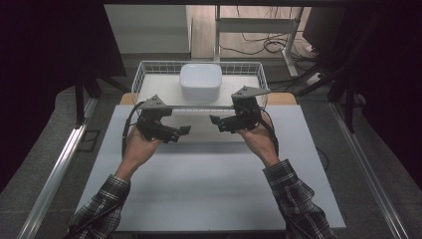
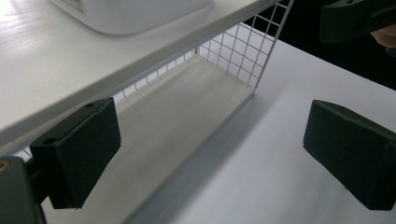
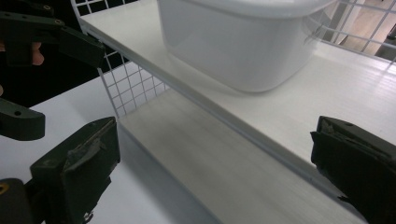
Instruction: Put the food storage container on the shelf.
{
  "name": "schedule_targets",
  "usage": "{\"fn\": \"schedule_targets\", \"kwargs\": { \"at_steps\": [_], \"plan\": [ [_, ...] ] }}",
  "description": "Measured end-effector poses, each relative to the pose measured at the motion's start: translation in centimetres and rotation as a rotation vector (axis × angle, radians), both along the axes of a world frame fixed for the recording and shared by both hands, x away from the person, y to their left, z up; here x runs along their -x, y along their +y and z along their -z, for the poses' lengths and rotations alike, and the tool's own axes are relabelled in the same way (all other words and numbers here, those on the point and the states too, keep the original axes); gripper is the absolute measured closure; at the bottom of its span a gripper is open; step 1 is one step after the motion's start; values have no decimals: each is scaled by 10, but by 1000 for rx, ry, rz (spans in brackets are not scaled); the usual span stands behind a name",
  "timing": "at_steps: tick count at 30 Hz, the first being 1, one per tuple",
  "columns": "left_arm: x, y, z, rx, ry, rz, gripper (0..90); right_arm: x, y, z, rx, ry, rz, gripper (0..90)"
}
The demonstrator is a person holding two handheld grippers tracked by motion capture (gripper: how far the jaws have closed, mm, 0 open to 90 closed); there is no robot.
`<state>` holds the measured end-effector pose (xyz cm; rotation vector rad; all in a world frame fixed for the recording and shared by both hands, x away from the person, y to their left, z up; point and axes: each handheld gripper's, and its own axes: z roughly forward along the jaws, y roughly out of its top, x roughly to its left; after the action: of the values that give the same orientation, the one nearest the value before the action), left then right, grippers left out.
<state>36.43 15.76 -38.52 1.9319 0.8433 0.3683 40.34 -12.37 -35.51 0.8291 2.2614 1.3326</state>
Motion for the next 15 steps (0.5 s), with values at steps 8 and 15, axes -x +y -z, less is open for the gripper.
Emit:
{"fn": "schedule_targets", "kwargs": {
  "at_steps": [8, 15],
  "plan": [
    [14, -1, 9, 9, -5, 16, 39, 15, -5, 7, -12, -6, -28, 13],
    [29, -2, 21, 7, -12, 19, 36, 28, -6, 14, -2, -11, -58, 12]
  ]
}}
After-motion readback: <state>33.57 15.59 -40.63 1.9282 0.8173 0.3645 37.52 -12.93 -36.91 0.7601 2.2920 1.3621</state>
